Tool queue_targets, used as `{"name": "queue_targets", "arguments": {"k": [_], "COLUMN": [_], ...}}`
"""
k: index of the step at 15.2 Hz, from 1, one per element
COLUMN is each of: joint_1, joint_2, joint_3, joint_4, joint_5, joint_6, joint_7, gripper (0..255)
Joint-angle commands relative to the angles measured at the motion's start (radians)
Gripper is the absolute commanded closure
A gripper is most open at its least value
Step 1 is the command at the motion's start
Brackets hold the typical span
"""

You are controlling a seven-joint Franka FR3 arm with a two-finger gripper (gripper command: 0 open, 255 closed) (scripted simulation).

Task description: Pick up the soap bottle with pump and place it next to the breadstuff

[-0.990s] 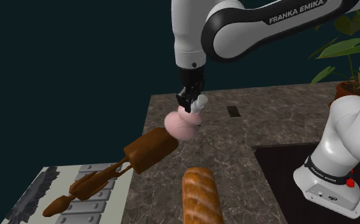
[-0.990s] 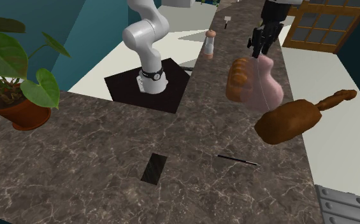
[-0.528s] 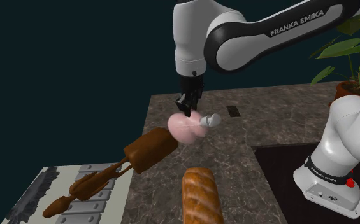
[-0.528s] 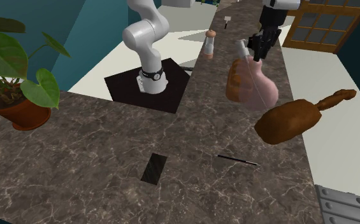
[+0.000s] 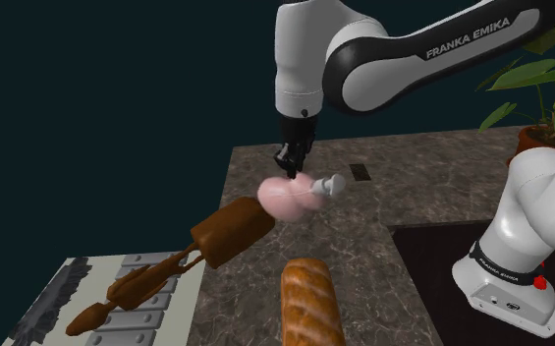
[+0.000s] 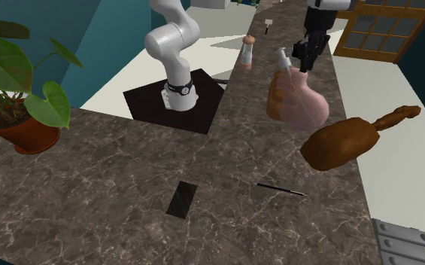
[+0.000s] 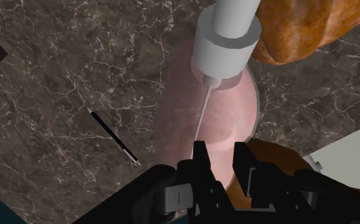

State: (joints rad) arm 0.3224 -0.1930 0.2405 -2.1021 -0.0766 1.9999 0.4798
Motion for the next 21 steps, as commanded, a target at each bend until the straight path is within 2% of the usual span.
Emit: {"name": "queue_targets", "arguments": {"k": [1, 3, 4, 8, 9, 13, 21], "joint_1": [-0.01, -0.015, -0.009, -0.007, -0.017, -0.013, -0.013], "joint_2": [0.09, 0.09, 0.114, 0.111, 0.09, 0.064, 0.064], "joint_3": [-0.004, 0.0, 0.014, 0.017, 0.003, 0.005, 0.005], "joint_4": [-0.02, -0.02, 0.014, 0.019, -0.02, 0.081, 0.081], "joint_5": [-0.011, -0.01, -0.016, -0.014, -0.01, 0.001, 0.001], "joint_6": [0.01, 0.01, -0.002, -0.011, 0.01, -0.116, -0.116], "joint_7": [0.003, 0.003, 0.025, 0.028, 0.003, -0.005, -0.005], "gripper": [255, 255, 0, 0, 0, 0, 0]}}
